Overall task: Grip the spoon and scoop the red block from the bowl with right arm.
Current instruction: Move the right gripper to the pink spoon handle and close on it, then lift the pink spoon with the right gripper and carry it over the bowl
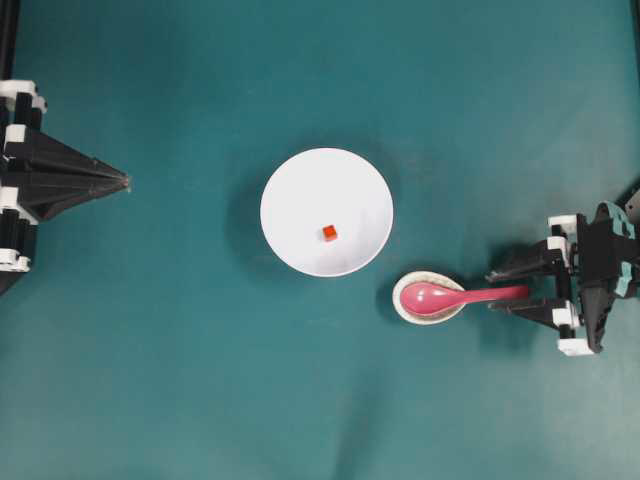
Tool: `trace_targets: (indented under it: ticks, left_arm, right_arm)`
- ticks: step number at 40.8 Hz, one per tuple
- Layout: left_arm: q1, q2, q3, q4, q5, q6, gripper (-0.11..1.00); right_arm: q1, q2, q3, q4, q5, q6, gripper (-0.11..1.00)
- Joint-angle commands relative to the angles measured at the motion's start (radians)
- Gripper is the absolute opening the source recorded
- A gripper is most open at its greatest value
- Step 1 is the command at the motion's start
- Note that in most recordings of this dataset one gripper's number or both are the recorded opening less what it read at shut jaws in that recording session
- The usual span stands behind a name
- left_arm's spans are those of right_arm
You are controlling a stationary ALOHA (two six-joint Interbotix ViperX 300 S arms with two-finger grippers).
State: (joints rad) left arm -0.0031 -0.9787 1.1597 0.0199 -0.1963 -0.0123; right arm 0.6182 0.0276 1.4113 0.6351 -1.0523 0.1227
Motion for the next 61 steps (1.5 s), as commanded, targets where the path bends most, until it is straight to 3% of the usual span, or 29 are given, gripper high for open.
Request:
trace_targets:
  ticks: [1,8,21,47,53,57,61]
  left_arm:
    - [-0.002,0.008,-0.023,0.000,-0.003,0.000,0.00]
    - [0.000,0.008,-0.025,0.000,-0.003,0.000,0.00]
    - [0.000,0.008,-0.023,0.000,0.008,0.000,0.00]
    - [0.000,0.006,-0.025,0.000,0.043,0.000,0.00]
    - [0.000,0.000,-0.025,0.000,0.054,0.000,0.00]
    - [0.000,-0.002,-0.025,0.002,0.067,0.000,0.00]
    - [0.000,0.000,-0.025,0.000,0.077,-0.002,0.00]
  right_arm:
    - [0.006,-0.005,-0.008,0.003,-0.011,0.003,0.52]
    - [0.009,-0.005,-0.012,0.003,-0.011,0.000,0.51]
    - [0.015,-0.005,-0.012,0.000,-0.009,0.000,0.36]
    - [0.015,-0.023,-0.032,0.000,-0.017,-0.008,0.24]
    - [-0.002,-0.123,-0.072,0.002,-0.009,-0.052,0.24]
    - [-0.034,-0.218,-0.103,0.002,0.035,-0.124,0.24]
    - [-0.103,-0.325,-0.155,0.002,0.189,-0.225,0.24]
